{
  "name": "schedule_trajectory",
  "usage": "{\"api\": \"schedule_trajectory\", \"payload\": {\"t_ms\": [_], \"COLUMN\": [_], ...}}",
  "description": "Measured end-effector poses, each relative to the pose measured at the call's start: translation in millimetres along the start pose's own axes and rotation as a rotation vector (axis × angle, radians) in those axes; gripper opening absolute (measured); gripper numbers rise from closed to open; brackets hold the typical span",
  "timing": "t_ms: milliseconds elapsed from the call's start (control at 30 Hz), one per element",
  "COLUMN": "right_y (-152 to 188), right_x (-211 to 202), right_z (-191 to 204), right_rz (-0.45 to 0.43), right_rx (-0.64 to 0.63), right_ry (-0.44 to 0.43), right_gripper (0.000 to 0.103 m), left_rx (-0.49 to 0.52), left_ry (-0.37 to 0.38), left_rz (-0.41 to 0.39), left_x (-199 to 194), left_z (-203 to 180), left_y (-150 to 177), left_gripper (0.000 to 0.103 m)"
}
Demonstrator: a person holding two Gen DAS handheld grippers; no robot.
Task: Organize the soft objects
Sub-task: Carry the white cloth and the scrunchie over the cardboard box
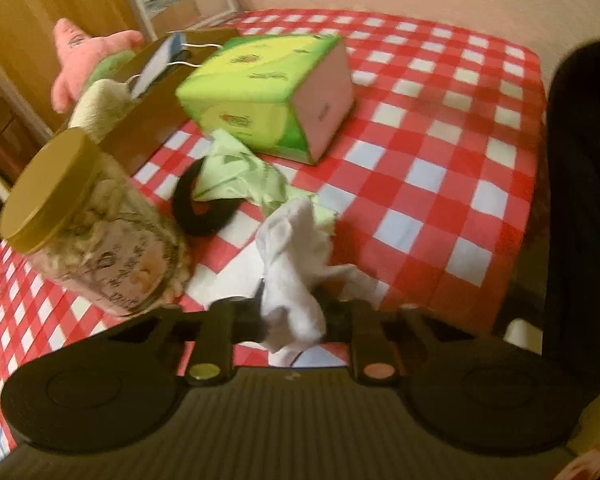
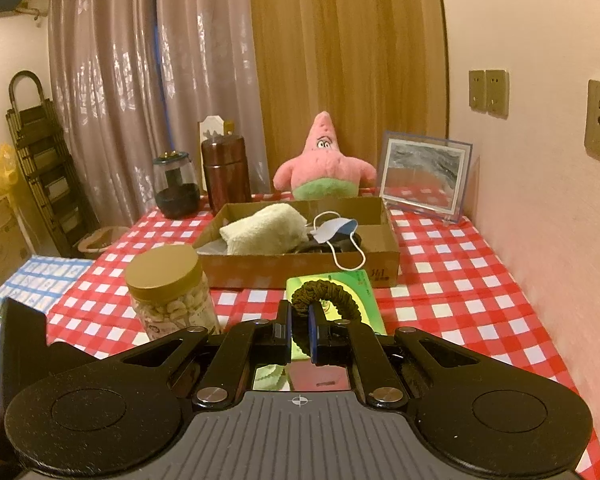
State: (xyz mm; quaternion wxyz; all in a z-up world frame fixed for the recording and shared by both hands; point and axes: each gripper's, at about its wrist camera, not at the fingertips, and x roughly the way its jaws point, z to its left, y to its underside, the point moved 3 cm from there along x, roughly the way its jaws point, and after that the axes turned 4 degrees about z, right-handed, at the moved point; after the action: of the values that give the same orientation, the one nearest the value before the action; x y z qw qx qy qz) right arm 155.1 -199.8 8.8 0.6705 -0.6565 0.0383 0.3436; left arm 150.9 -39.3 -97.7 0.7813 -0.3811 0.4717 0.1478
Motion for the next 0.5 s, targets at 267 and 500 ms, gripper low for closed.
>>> {"api": "schedule_trajectory", "payload": {"t_ms": [267,500], "right_y": [-12,-29], "right_x": [-10,-12], "right_z": [7,13], "right_rz": [-0.027,-0.033], "right_rx": [-0.008,-0.011], "right_ry": [-0.028,-0.071], "right_gripper": [0.008,0.008], "left_rx": [-0.121,-0.241], "left_ry": [-0.002,0.015], "left_rz": [-0.053,-0.14], "left_x": [-38,-84], "left_z": [27,62], "left_y": [-8,-31], "left_gripper": [0.007,0.007]}}
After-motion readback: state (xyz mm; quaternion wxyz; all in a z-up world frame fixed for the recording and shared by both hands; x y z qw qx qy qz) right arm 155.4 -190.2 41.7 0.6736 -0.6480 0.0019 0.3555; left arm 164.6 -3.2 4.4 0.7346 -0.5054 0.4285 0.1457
